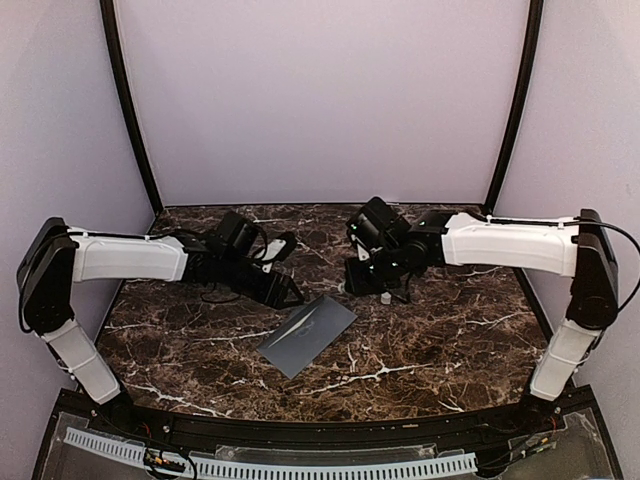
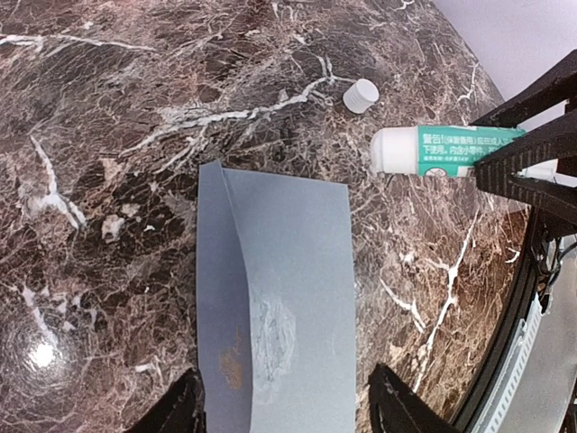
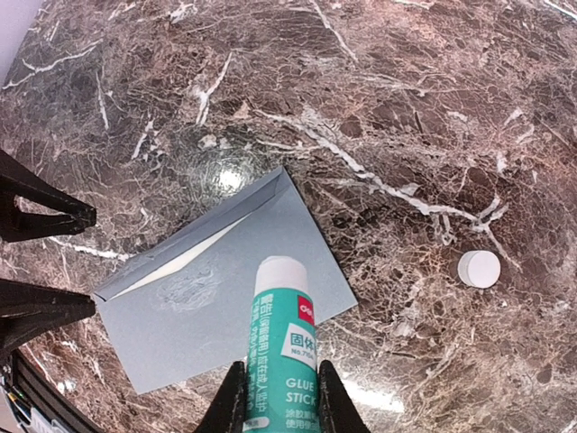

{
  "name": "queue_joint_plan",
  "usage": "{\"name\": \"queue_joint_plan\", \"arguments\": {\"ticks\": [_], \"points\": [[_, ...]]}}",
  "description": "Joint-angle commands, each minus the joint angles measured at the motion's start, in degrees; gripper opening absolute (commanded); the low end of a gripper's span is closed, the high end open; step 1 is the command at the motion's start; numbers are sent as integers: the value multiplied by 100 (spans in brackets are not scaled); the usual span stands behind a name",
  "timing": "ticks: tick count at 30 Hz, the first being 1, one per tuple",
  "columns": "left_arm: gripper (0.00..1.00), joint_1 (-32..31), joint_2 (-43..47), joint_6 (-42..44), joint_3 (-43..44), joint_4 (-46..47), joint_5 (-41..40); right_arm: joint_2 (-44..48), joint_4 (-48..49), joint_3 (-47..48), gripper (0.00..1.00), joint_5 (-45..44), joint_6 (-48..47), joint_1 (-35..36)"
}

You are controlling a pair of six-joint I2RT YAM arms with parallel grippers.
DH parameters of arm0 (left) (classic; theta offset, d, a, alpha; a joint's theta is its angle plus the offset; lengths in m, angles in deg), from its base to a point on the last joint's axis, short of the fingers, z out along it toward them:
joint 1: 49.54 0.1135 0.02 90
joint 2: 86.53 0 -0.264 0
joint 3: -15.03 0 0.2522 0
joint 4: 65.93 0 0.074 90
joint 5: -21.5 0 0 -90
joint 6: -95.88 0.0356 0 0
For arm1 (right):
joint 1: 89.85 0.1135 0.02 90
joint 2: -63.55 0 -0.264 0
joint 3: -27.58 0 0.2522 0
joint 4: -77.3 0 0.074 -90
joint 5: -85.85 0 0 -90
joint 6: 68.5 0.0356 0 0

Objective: Place the letter into the envelope and seal it
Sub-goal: Seal the envelope flap on the envelope.

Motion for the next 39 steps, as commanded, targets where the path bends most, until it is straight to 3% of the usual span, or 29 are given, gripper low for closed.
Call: {"name": "queue_joint_plan", "arguments": {"ticks": [1, 7, 14, 24, 39], "points": [[58, 244, 101, 49, -1, -206, -404, 240, 434, -120, 1, -116, 87, -28], [48, 506, -376, 55, 233, -571, -370, 445, 624, -331, 0, -150, 91, -30], [43, 494, -721, 44, 309, -606, -56, 679, 859, -551, 1, -222, 91, -28], [27, 51, -954, 151, 424, -674, -48, 705, 979, -559, 2, -200, 47, -31], [23, -204, -1067, 52, 389, -518, 70, 586, 1048, -547, 2, -98, 51, -30]]}}
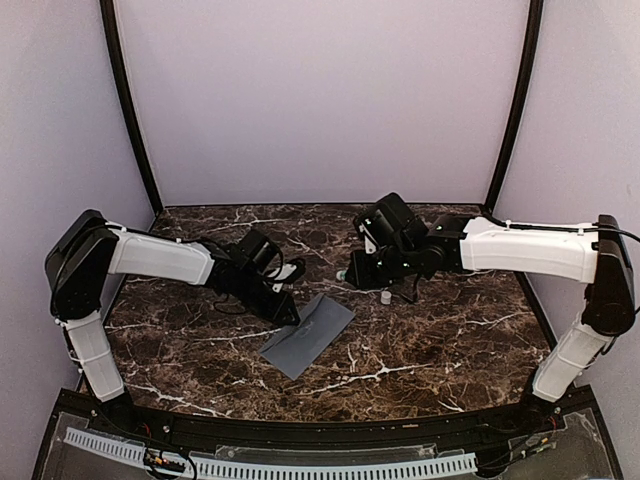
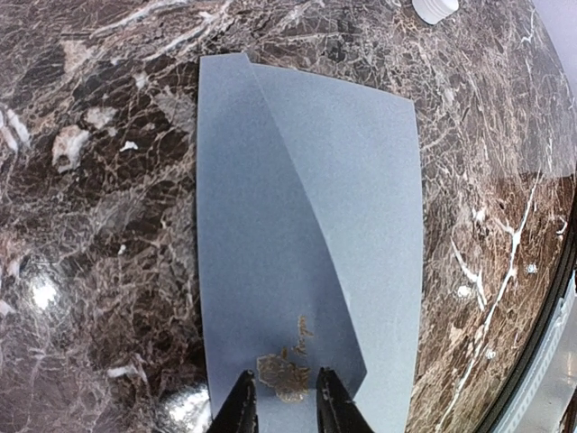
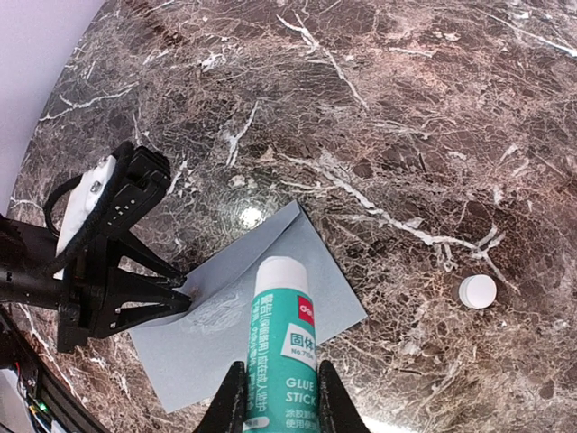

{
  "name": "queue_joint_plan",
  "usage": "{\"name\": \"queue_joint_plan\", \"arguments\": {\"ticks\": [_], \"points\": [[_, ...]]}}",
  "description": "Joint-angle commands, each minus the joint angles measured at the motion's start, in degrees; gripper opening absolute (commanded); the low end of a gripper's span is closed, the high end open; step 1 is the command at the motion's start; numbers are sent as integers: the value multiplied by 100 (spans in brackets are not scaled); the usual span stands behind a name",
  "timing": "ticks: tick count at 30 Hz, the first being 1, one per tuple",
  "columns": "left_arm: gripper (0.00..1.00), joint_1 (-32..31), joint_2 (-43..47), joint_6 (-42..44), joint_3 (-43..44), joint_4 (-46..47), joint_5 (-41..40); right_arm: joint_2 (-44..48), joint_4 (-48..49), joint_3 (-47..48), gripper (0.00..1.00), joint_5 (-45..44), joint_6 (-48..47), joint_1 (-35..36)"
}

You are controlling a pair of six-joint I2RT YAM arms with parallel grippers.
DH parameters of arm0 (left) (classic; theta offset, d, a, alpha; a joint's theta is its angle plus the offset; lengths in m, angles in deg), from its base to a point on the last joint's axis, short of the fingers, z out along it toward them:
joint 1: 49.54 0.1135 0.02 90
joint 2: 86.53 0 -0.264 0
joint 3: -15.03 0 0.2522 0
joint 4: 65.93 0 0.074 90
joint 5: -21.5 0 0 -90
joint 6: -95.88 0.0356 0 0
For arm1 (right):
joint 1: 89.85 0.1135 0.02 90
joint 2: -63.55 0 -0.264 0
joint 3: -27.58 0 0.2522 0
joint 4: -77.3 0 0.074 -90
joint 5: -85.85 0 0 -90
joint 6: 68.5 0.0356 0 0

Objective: Place the letter into the envelope and seal it
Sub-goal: Seal the envelope flap on the envelope.

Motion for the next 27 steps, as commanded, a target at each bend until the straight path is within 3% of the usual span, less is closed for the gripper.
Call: {"name": "queue_joint_plan", "arguments": {"ticks": [1, 21, 27], "points": [[23, -74, -94, -46, 100, -24, 139, 5, 244, -16, 2, 8, 11, -33], [18, -350, -459, 90, 341, -115, -307, -13, 499, -224, 2, 125, 20, -28], [12, -481, -557, 128, 550, -224, -613, 11, 575, -295, 2, 151, 42, -28]]}}
